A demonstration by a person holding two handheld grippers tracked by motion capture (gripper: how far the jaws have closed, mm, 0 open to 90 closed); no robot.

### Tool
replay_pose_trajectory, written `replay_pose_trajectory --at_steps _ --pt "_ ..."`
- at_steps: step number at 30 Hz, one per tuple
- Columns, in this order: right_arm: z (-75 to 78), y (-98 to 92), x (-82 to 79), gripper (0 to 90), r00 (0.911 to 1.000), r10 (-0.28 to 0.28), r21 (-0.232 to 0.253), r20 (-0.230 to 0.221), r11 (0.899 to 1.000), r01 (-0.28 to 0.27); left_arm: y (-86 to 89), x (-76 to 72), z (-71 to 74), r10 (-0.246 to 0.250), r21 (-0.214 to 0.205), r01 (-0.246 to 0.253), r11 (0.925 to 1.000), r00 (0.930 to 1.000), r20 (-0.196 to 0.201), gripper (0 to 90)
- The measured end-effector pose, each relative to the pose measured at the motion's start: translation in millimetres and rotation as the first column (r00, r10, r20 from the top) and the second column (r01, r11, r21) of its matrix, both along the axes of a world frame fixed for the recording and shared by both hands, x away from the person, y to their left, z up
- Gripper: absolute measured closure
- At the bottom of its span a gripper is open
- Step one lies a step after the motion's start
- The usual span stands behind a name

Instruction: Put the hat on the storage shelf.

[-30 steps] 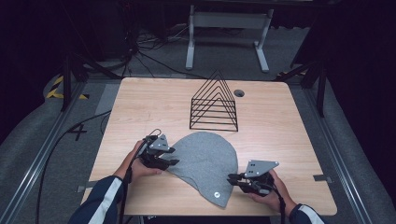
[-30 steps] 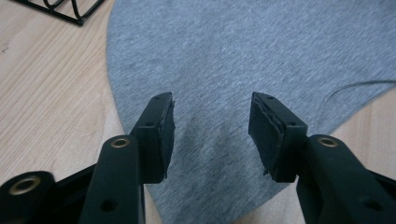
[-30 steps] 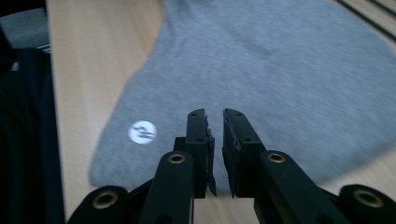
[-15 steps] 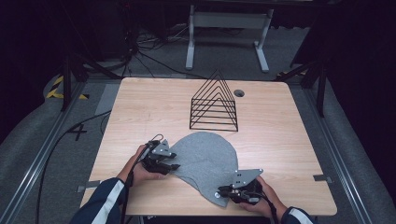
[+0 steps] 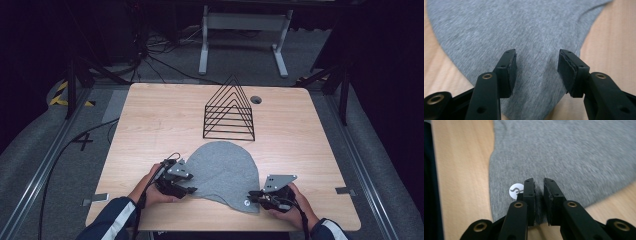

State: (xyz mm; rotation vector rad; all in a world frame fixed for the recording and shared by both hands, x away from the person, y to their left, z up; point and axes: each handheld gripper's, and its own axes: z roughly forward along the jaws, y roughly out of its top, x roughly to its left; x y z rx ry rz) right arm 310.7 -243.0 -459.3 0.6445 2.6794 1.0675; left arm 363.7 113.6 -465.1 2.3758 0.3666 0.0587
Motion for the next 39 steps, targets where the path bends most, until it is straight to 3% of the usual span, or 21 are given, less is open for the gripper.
replay_pose_trajectory --at_steps 9,13,16,20,23,26,28,30,33,36,39 --pt "1.2 -18.0 7.4 80.5 0.9986 -0.052 -0.002 -0.005 0.999 0.052 -8.3 -17.6 0.5 -0.023 0.002 0.023 0.9997 0.9994 -0.024 50.0" --pt "2.0 -22.4 8.9 79.0 0.9977 -0.064 0.004 -0.021 0.998 0.064 -9.0 -24.0 1.1 -0.051 0.008 0.051 0.9986 0.9986 0.015 50.0" --pt "3.9 -23.8 10.8 74.4 0.9974 -0.072 0.003 -0.005 0.997 0.072 -6.3 -21.0 4.3 -0.012 -0.011 0.012 0.9999 0.9992 0.038 45.6" --pt "12.5 -26.4 16.7 64.7 0.994 -0.107 0.044 0.023 0.993 0.106 6.1 -9.9 11.6 0.083 -0.042 -0.08 0.9959 0.9948 0.059 41.1" --pt "17.6 -27.1 27.0 58.0 0.988 -0.151 0.056 0.034 0.987 0.149 13.5 3.0 14.8 0.185 -0.073 -0.179 0.9812 0.9791 0.085 33.2" --pt "21.8 -26.7 39.5 50.7 0.9793 -0.2 0.079 0.03 0.977 0.197 15.3 21.0 14.3 0.234 -0.071 -0.23 0.9707 0.9702 0.063 29.7" --pt "23.4 -25.0 49.1 46.7 0.9725 -0.231 0.079 0.03 0.97 0.228 15.0 29.3 12.7 0.259 -0.074 -0.255 0.9642 0.9645 0.053 28.9" --pt "22.1 -22.0 57.8 42.5 0.9681 -0.25 0.061 0.022 0.967 0.248 13.0 41.5 9.1 0.267 -0.045 -0.265 0.9632 0.9627 0.044 28.3" --pt "16.6 -14.3 74.1 39.5 0.9602 -0.279 0.041 0.004 0.959 0.279 10.0 54.2 5.7 0.282 -0.042 -0.28 0.959 0.9589 0.033 27.5" --pt "13.6 -8.5 81.8 38.5 0.9574 -0.289 0.04 0.001 0.957 0.288 6.5 59.6 3.6 0.282 -0.02 -0.282 0.9593 0.9594 0.011 26.4" --pt "8.8 3.3 92.2 35.8 0.9574 -0.288 0.023 -0.021 0.957 0.289 2.0 67.3 -1.5 0.297 -0.002 -0.297 0.9549 0.9549 -0.004 25.5"
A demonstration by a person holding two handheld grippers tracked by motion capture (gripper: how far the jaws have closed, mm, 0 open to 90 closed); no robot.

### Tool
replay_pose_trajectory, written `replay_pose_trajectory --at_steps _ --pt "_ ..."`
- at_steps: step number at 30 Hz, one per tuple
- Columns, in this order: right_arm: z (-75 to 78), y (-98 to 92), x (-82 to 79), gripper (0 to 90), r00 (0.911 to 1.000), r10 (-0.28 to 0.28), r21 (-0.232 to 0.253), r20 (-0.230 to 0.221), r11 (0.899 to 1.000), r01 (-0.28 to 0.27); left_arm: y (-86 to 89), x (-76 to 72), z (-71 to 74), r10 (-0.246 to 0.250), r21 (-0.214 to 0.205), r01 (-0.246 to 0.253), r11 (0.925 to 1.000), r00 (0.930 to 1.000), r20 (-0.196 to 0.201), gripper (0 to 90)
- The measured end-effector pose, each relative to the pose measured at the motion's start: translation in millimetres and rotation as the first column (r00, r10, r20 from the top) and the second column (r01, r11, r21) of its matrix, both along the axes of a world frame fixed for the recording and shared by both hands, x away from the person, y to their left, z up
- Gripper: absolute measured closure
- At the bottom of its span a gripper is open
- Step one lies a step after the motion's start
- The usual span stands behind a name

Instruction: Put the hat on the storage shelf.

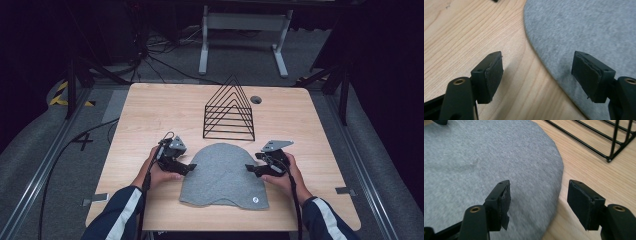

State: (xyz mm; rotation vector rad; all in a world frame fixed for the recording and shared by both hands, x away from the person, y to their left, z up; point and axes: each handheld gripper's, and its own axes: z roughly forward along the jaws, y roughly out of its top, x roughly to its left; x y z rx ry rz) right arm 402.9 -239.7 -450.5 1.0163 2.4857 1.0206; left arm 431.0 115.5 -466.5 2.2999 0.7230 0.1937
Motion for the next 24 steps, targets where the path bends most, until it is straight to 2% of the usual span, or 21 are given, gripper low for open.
replay_pose_trajectory --at_steps 3,5,9,11,15,19,23,24 --pt "-3.6 6.9 4.5 33.3 1.0 -0.006 -0.021 -0.007 1.0 0.006 -0.6 0.8 -1.6 0.003 0.002 -0.003 1.0 1.0 0.006 24.5" --pt "-7.1 10.8 6.9 29.5 0.9997 -0.016 -0.054 -0.019 0.998 0.015 -1.0 0.1 -1.9 0.0 0.015 0.0 0.9999 0.9999 0.017 24.6" --pt "-8.5 12.6 6.1 28.1 0.9994 -0.032 -0.051 -0.014 0.998 0.031 -5.5 -5.1 -3.1 0.037 0.009 -0.037 0.9993 0.9989 0.029 23.9" --pt "-8.8 12.4 5.5 28.2 0.9994 -0.032 -0.049 -0.01 0.998 0.032 -6.5 -6.9 -2.8 0.041 0.007 -0.041 0.9991 0.9988 0.026 28.1" --pt "-7.9 13.8 1.2 39.6 0.9998 -0.02 -0.043 -0.007 0.999 0.02 -9.3 -13.4 0.6 0.013 0.009 -0.014 0.9999 0.9997 0.018 44.6" --pt "-6.2 15.7 -1.5 52.0 0.9998 -0.005 -0.041 -0.017 0.999 0.005 -9.9 -14.8 2.3 -0.001 0.007 0.001 1.0 1.0 0.001 55.3" --pt "-5.9 16.2 -3.0 67.0 0.9995 0.018 -0.023 -0.026 1.0 -0.018 -10.2 -14.6 1.8 -0.012 -0.015 0.011 0.9998 0.9999 -0.009 68.0" --pt "-6.0 16.2 -3.2 69.4 0.9993 0.024 -0.018 -0.029 1.0 -0.024 -8.7 -13.8 1.0 -0.015 -0.037 0.014 0.9992 0.9996 -0.026 70.1"
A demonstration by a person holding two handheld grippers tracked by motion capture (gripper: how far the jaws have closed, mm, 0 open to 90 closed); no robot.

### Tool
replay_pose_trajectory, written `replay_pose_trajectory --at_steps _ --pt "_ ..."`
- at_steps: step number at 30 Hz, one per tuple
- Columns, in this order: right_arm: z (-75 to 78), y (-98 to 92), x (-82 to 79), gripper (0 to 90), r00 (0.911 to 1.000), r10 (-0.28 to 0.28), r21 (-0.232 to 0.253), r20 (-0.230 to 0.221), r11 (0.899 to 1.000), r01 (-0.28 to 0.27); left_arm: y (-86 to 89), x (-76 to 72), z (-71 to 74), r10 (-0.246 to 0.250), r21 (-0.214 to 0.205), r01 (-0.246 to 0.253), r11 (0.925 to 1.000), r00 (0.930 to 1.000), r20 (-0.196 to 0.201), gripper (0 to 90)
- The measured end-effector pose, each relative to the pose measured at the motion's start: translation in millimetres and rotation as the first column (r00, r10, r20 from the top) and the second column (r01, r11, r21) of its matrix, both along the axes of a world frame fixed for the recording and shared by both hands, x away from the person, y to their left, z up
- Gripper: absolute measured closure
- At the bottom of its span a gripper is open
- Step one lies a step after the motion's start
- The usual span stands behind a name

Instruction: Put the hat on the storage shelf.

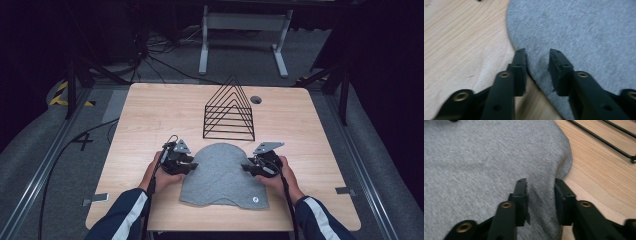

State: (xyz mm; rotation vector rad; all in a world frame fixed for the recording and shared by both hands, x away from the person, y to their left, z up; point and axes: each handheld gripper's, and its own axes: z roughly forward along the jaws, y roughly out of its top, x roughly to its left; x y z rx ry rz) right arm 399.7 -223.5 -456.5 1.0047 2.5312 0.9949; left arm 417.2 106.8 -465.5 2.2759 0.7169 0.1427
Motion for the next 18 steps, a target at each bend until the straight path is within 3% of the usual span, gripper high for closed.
replay_pose_trajectory --at_steps 1,3,5,11,18 --pt "0.0 0.0 0.0 69.4 1.0 0.0 0.0 0.0 1.0 0.0 0.0 0.0 0.0 0.0 0.0 0.0 1.0 1.0 0.0 74.4" --pt "-0.3 0.0 -0.4 77.7 0.9998 0.015 0.017 -0.011 1.0 -0.015 3.2 2.0 -1.5 -0.001 -0.037 -0.001 0.9993 0.9992 -0.039 78.6" --pt "-0.3 0.0 -0.5 79.2 0.9997 0.022 0.021 -0.014 1.0 -0.022 3.4 2.0 -1.3 -0.001 -0.034 -0.001 0.9994 0.9993 -0.038 81.5" --pt "0.4 0.6 -2.9 83.5 0.9992 0.041 0.008 0.003 0.999 -0.041 0.6 -1.4 1.9 -0.026 0.008 0.026 0.9996 0.9997 0.003 86.6" --pt "11.2 -4.7 -7.2 84.0 0.9971 0.05 0.034 0.057 0.998 -0.052 5.4 -9.8 19.7 -0.022 -0.046 0.026 0.9986 0.9964 0.082 87.0"
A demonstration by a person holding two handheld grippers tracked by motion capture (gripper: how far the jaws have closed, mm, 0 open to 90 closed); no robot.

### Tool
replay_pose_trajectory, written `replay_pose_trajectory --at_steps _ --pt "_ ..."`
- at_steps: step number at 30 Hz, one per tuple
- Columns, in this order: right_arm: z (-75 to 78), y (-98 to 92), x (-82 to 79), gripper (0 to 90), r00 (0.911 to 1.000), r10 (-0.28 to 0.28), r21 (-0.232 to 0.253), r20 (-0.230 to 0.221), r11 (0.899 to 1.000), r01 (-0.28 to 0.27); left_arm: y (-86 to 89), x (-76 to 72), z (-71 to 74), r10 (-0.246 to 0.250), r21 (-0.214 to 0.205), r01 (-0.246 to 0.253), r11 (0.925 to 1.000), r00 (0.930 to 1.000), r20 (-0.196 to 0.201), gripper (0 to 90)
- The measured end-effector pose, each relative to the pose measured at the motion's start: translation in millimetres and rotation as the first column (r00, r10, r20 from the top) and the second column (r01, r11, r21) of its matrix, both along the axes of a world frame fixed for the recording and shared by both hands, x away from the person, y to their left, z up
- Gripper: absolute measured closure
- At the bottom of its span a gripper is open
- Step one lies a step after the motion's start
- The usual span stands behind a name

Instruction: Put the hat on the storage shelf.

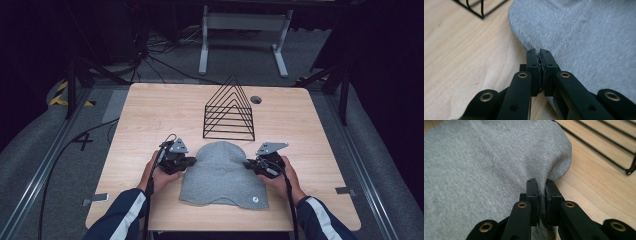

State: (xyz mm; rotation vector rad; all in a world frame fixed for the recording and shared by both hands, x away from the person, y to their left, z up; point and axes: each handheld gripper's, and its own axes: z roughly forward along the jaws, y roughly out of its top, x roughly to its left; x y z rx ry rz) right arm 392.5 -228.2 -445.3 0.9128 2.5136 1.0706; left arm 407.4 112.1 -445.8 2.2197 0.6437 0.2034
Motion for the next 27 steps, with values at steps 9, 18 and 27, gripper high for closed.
replay_pose_trajectory --at_steps 9,18,27 --pt "31.6 -9.2 -13.3 84.2 0.9955 0.012 0.052 0.094 0.999 -0.017 2.6 -11.7 31.6 -0.01 -0.056 0.016 0.9983 0.9954 0.095 87.1" --pt "66.6 -21.1 -25.4 84.3 0.9824 0.002 0.077 0.187 0.997 -0.017 -8.0 -16.0 66.1 -0.058 -0.077 0.073 0.9944 0.9823 0.178 87.2" --pt "114.8 -35.3 -19.2 84.3 0.9669 -0.016 0.099 0.255 0.995 -0.01 -17.4 -7.1 113.1 -0.062 -0.119 0.093 0.9885 0.9676 0.245 87.3"
